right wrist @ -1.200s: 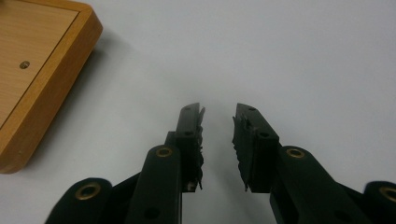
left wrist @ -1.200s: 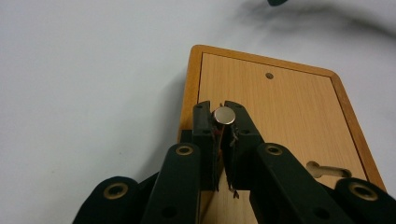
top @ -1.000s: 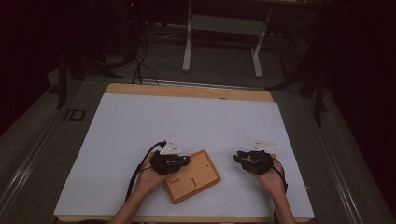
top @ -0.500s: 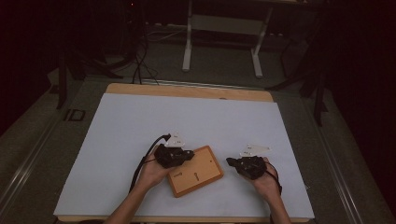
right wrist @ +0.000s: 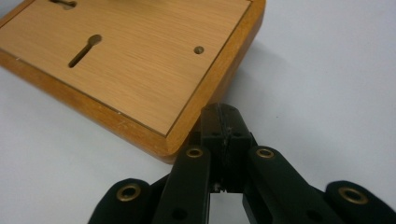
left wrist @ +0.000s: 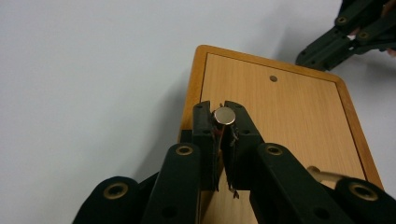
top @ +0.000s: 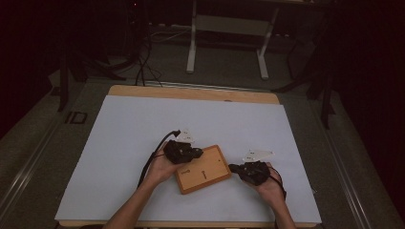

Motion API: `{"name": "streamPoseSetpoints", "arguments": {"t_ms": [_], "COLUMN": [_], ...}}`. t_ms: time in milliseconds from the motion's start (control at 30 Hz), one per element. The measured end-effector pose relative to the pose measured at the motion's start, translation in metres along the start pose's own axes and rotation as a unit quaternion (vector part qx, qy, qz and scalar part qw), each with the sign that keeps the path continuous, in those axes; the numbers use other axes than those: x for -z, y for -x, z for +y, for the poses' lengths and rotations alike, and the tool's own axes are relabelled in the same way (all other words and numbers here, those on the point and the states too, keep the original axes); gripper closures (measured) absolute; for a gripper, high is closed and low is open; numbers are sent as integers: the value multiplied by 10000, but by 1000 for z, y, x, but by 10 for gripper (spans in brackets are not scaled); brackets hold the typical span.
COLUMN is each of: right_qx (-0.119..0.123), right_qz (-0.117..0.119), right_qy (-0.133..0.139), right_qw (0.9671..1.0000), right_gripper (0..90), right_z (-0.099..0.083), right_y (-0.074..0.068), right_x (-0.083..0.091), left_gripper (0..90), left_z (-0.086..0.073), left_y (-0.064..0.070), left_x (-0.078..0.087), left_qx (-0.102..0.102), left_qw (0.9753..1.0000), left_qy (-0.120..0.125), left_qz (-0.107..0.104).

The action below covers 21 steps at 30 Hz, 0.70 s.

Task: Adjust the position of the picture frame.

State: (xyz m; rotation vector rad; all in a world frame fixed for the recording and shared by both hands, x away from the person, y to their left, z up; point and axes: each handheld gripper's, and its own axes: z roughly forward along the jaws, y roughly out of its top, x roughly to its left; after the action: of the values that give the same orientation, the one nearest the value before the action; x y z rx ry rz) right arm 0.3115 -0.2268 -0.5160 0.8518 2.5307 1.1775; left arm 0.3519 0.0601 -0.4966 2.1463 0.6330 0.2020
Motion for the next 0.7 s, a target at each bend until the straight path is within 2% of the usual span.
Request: {"name": "streamPoseSetpoints", "arguments": {"t_ms": [167, 700], "right_qx": [-18, -111], "right_qz": [10, 57], "right_qy": [-37, -122], "right_qw": [10000, 9998], "right_gripper": [897, 897], "right_z": [-2, -8], "right_y": [-2, -3], "right_x": [0, 3], "left_gripper": [846, 845], "left_z": [3, 10], "left_y": [-3, -14], "left_x": [-8, -31], "left_qx": [4, 207], "left_qw": [10000, 9996], "left_qy": [-39, -52], "left_qz": [-17, -182]}}
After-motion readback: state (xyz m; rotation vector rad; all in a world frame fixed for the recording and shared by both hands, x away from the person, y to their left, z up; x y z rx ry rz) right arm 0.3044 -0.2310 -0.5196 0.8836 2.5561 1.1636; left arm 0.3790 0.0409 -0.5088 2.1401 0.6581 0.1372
